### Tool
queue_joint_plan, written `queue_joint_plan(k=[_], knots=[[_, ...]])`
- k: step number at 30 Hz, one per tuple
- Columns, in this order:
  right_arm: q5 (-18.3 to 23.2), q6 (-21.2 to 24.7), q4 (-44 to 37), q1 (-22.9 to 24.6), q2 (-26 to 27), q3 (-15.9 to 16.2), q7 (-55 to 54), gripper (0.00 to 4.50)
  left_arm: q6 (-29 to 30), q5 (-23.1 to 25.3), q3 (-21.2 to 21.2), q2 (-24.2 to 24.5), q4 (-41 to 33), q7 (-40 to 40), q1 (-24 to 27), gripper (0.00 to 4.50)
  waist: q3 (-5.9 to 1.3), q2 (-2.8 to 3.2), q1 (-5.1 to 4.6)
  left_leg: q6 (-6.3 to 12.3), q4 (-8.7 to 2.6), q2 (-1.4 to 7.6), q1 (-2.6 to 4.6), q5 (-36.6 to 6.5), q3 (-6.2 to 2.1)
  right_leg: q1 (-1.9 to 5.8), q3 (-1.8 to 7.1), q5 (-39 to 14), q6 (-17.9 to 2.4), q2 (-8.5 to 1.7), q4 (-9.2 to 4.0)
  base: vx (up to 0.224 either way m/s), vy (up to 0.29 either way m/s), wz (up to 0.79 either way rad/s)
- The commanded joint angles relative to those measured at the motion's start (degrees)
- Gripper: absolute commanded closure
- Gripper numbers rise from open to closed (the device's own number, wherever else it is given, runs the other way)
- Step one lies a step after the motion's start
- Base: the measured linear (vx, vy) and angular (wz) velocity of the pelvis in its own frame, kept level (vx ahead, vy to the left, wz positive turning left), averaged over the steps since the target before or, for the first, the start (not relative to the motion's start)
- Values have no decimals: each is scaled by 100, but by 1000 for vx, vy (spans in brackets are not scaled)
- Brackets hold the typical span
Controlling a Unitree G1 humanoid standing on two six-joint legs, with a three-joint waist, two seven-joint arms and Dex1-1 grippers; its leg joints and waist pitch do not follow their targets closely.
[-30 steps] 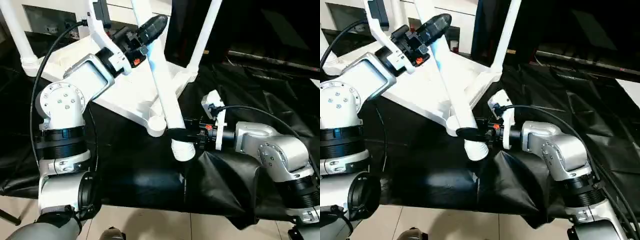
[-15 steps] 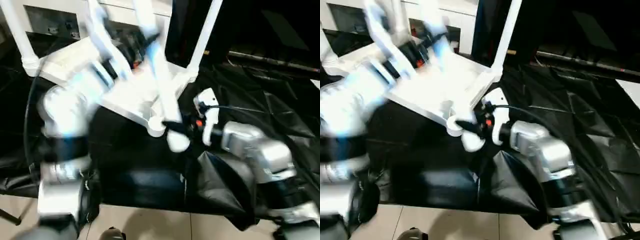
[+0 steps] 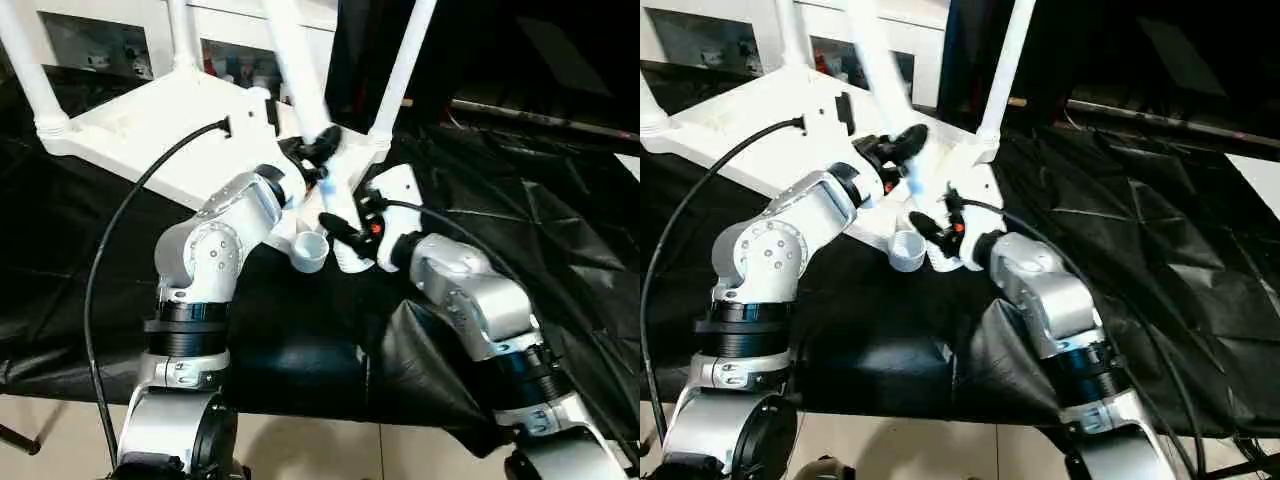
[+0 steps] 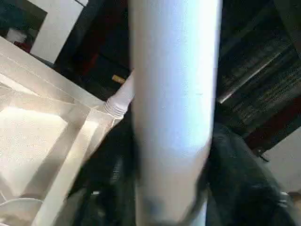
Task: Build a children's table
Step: Pick table leg
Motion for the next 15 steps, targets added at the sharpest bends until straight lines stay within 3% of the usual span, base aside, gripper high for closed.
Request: queue_joint_plan(k=[1, 3, 9, 12, 13, 14, 15], knots=[[-67, -196, -81, -121, -42, -74, -23, 260, -66, 117, 135, 32, 115, 71, -56, 237, -446, 168, -9, -436, -431, 355, 173, -672, -165, 271, 283, 383, -1000, -482, -365, 0, 0, 0], [-145, -231, -72, -109, -6, -78, 8, 260, -106, 94, 193, 21, 121, 3, -50, 260, -444, 173, -15, -435, -433, 355, 168, -663, -163, 271, 284, 421, -1011, -480, -361, 0, 0, 0], [-193, -286, -48, -126, 13, -71, 4, 260, -231, 38, 227, 40, 107, -100, -49, 268, -440, 185, -19, -441, -439, 363, 178, -735, -165, 268, 286, 344, -1030, -490, -367, 0, 0, 0], [-177, -520, -81, -108, 3, -16, 283, 260, -243, -83, 255, 52, 75, -292, -32, 268, -437, 186, -21, -420, -432, 356, 170, -710, -157, 273, 290, 368, -1046, -494, -365, 0, 0, 0], [-147, -522, -86, -104, 10, -24, 326, 204, -242, -89, 255, 55, 73, -312, -31, 268, -439, 189, -20, -405, -428, 355, 167, -688, -156, 278, 292, 388, -1063, -496, -358, 0, 0, 0], [289, -320, -164, -78, 104, -262, 607, 190, -227, -113, 251, 93, 62, -448, -25, 268, -433, 188, -28, -353, -428, 353, 167, -697, -152, 280, 295, 411, -1088, -492, -360, 0, 0, 0], [307, -310, -167, -79, 105, -276, 615, 190, -221, -118, 249, 100, 61, -463, -25, 268, -433, 188, -28, -353, -428, 353, 167, -697, -152, 280, 295, 411, -1088, -492, -360, 0, 0, 0]])
